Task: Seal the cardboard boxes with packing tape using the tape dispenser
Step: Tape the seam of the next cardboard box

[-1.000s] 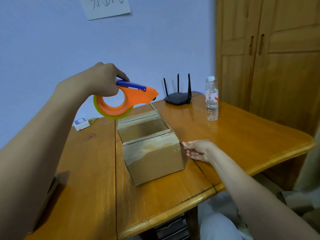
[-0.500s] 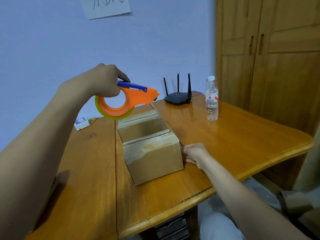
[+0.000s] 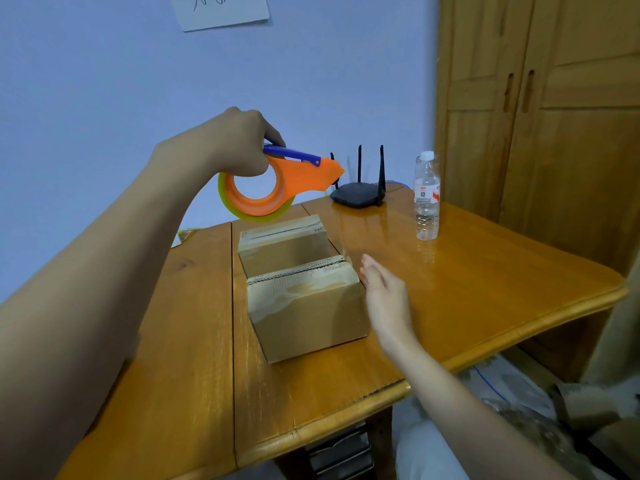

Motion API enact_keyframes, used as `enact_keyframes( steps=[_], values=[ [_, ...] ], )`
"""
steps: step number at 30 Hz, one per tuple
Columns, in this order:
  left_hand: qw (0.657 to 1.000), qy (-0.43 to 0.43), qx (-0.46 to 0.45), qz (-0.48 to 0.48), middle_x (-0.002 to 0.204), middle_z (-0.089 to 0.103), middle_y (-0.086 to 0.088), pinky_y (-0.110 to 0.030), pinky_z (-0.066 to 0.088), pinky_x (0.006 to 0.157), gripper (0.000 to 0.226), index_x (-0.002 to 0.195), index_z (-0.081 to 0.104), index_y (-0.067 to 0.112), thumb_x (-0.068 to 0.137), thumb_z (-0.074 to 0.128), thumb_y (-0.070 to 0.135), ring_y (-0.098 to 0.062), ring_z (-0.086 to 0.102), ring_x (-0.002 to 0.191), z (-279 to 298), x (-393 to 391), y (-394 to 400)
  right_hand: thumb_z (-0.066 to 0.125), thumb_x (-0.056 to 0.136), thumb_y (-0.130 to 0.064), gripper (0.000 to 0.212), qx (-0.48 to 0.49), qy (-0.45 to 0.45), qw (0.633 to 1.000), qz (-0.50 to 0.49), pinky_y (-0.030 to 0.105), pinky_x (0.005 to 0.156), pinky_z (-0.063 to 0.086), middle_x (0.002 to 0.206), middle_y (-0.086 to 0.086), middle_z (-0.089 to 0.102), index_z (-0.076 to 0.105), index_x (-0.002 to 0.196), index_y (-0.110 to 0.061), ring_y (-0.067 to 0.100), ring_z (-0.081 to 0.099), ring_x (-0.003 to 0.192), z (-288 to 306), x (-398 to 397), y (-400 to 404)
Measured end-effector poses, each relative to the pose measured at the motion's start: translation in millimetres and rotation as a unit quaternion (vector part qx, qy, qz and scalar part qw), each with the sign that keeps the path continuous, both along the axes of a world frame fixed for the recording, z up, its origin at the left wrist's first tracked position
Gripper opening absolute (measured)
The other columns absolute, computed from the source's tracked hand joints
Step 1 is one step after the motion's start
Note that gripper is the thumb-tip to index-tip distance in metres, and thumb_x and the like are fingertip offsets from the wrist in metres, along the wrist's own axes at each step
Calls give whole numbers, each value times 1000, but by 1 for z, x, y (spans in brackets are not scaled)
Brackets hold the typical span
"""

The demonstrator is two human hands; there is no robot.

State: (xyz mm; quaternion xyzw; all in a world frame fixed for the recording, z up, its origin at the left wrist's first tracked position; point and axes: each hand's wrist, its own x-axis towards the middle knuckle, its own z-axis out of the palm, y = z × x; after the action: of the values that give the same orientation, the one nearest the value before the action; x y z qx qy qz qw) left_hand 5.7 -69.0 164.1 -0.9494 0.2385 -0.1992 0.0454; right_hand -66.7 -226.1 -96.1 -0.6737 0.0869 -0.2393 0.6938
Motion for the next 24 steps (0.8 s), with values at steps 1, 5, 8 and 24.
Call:
enact_keyframes(
  steps=[1, 5, 8, 24],
  values=[
    [1000, 2, -1, -2, 94, 58, -1, -27, 37, 57, 52, 131, 64, 21, 86, 50, 0, -13, 43, 64, 0, 0, -3, 47, 104, -44, 49, -27, -3, 999, 29, 26, 114, 35, 146, -13, 51, 47, 149, -22, 1, 43, 135, -2, -5, 4],
    [1000, 10, 4, -7, 93, 56, -1, -27, 35, 56, 51, 131, 63, 20, 86, 50, 0, -11, 41, 64, -1, -3, -12, 64, 94, -48, 75, -58, -13, 996, 72, 32, 120, 33, 157, -9, 39, 33, 156, -19, 7, 34, 145, -12, -5, 8],
    [1000, 9, 8, -9, 88, 54, -1, -28, 35, 57, 51, 132, 63, 20, 87, 49, 0, -10, 40, 64, -1, -7, -16, 72, 90, -41, 74, -66, -6, 996, 58, 35, 119, 35, 154, -5, 44, 39, 153, -19, 11, 37, 145, -16, -2, 8],
    [1000, 8, 11, -20, 95, 55, -2, -27, 37, 57, 50, 134, 62, 18, 88, 51, 0, -12, 40, 62, 2, -13, -24, 80, 84, -32, 54, -65, -15, 996, 60, 39, 106, 51, 121, -16, 71, 65, 134, -21, 3, 61, 122, -29, -3, 6]
  ],
)
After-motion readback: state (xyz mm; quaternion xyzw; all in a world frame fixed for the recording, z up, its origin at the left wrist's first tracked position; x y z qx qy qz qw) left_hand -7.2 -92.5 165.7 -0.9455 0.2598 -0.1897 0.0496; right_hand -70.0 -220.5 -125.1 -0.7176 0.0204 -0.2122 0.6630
